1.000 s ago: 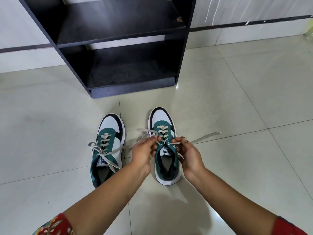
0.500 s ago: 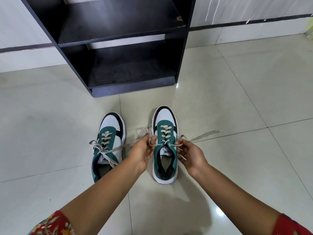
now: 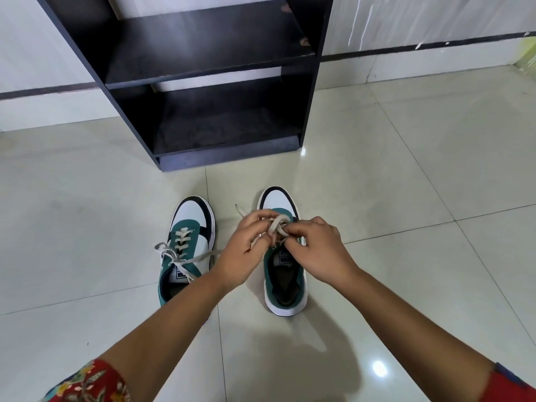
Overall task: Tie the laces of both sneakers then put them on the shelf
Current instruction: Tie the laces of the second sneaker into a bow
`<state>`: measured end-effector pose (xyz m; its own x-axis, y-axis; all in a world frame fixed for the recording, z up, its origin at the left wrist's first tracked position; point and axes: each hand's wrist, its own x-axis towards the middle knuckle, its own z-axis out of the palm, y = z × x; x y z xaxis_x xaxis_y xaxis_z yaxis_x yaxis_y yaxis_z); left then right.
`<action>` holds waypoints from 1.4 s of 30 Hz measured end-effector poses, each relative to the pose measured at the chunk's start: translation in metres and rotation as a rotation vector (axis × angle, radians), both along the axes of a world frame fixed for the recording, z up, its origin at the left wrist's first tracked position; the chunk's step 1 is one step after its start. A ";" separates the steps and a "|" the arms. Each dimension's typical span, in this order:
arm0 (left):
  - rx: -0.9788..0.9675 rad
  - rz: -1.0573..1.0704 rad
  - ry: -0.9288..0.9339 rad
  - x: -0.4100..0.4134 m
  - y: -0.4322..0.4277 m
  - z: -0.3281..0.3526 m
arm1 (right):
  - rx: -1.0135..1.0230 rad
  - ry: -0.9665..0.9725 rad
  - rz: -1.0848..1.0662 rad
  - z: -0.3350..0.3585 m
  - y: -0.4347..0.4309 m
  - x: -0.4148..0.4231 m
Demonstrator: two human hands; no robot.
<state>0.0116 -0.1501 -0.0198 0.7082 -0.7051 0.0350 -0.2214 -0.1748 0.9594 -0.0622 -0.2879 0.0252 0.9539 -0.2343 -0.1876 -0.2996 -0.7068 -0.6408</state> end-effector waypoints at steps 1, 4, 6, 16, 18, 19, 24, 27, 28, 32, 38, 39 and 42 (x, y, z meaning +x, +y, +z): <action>0.004 0.023 -0.029 0.000 0.001 -0.001 | 0.010 0.001 0.000 -0.002 0.000 -0.001; 0.025 -0.050 -0.063 0.000 0.003 0.000 | 0.001 0.001 0.016 -0.006 0.002 -0.003; 0.064 -0.095 -0.101 0.001 0.004 -0.002 | -0.019 -0.005 0.021 -0.008 0.002 -0.003; 0.187 0.057 -0.328 0.007 -0.001 0.004 | 0.103 -0.132 -0.084 -0.013 0.002 -0.008; 0.213 0.211 -0.328 0.001 -0.004 0.006 | 0.089 -0.160 -0.048 -0.019 0.007 -0.013; 0.212 0.272 -0.282 -0.002 -0.006 0.007 | 0.037 -0.152 -0.035 -0.023 0.009 -0.015; 0.453 0.268 -0.265 -0.001 -0.009 0.013 | -0.148 -0.105 -0.025 -0.039 0.020 -0.022; 0.558 0.142 -0.363 -0.001 -0.007 0.017 | -0.183 -0.122 -0.027 -0.044 0.025 -0.021; 0.512 0.121 -0.409 -0.002 -0.005 0.020 | -0.152 -0.121 -0.049 -0.044 0.024 -0.020; 0.359 0.189 -0.425 0.003 0.001 0.024 | 0.026 -0.195 -0.152 -0.043 0.016 -0.013; 0.202 0.440 -0.225 0.009 0.020 0.021 | 0.698 -0.389 -0.476 -0.016 -0.015 -0.001; 0.196 0.490 -0.214 0.009 0.023 0.019 | 0.726 -0.381 -0.509 -0.011 -0.024 0.000; 0.378 0.546 -0.281 0.012 0.032 0.012 | 0.468 -0.306 -0.527 -0.008 -0.044 -0.005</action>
